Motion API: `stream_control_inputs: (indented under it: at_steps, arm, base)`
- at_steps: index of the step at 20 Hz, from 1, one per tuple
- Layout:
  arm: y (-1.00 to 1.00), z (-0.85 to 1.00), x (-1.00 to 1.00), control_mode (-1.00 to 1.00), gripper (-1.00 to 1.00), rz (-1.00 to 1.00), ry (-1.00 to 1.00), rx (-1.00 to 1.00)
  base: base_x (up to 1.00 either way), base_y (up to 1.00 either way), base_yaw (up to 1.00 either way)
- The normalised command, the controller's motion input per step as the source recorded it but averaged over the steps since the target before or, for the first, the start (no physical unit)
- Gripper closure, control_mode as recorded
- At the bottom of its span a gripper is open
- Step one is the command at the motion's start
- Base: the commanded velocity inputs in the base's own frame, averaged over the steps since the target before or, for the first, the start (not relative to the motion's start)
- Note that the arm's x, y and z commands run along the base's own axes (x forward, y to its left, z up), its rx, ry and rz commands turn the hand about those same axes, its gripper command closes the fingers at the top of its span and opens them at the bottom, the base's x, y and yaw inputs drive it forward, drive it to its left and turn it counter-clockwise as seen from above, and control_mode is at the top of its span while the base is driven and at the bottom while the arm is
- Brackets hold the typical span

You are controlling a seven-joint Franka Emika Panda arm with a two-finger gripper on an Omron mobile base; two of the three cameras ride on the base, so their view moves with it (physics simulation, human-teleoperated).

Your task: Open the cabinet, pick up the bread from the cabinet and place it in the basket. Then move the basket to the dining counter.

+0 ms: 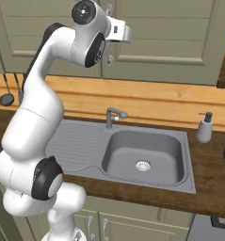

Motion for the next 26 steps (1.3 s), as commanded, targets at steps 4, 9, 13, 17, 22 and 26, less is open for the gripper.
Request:
stream_control_inputs:
  at_steps: [4,9,13,17,22,26]
  arm:
    - [-0.26,0.00,-0.11,-1.00,1.00,0.00,0.00,0.00]
    - [-0.81,0.00,-0.80,-1.00,1.00,0.00,-0.01,0.03]
    - [-1.00,0.11,-1.00,-1.00,1.00,0.03,0.00,0.03]
    - [-1.00,0.05,-1.00,-1.00,1.00,0.03,0.00,0.07]
    - [-1.00,0.00,-1.00,-1.00,1.00,0.05,-0.04,0.16]
    - [-1.00,0.00,-1.00,-1.00,1.00,0.07,-0.01,0.16]
  base:
    - [0.00,0.00,0.00]
    - [0.00,0.00,0.00]
    - [0.00,0.00,0.00]
    - [0.00,0.00,0.00]
    - [0.00,0.00,0.00]
    - [0.00,0.00,0.00]
